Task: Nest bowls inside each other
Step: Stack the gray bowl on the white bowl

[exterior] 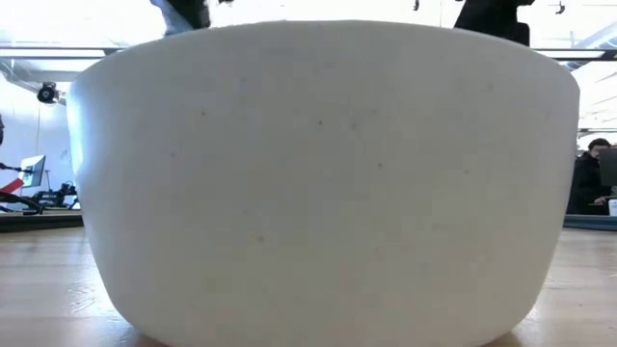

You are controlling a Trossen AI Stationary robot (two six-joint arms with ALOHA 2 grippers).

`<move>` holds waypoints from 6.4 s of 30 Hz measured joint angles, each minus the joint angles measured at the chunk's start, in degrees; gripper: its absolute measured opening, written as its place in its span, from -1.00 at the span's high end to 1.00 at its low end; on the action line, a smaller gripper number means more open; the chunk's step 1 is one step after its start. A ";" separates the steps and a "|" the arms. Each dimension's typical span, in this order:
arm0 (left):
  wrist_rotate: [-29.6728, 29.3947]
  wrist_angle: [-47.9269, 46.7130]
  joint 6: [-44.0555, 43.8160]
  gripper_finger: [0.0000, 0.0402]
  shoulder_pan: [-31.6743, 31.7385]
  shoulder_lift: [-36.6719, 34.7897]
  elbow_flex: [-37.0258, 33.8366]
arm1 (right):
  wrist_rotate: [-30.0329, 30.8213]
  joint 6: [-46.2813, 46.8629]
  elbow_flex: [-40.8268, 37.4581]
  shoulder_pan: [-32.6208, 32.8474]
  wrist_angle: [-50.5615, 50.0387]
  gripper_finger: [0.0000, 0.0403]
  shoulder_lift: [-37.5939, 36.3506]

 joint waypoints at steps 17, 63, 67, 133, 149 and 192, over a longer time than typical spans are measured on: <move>1.54 64.57 -35.61 1.00 -8.32 -19.73 -47.18 | -6.24 11.84 -6.43 24.95 -0.19 0.25 0.45; 0.20 66.98 -36.46 1.00 -8.79 -18.26 -48.90 | -13.92 18.53 -21.15 41.21 16.50 0.77 19.44; 0.20 66.94 -36.44 1.00 -8.77 -18.23 -48.90 | -13.50 18.46 -20.34 40.95 15.95 0.85 16.42; -2.09 69.62 -35.93 1.00 -8.88 -18.23 -49.26 | -25.95 -37.35 58.64 -21.65 -34.58 0.96 59.63; -2.42 69.60 -34.88 1.00 -8.88 -18.23 -49.33 | -25.93 -36.09 55.81 -19.73 -31.58 0.96 59.57; -2.59 69.63 -35.08 1.00 -8.88 -18.23 -49.22 | -22.45 -32.90 49.41 -17.48 -23.89 0.50 52.34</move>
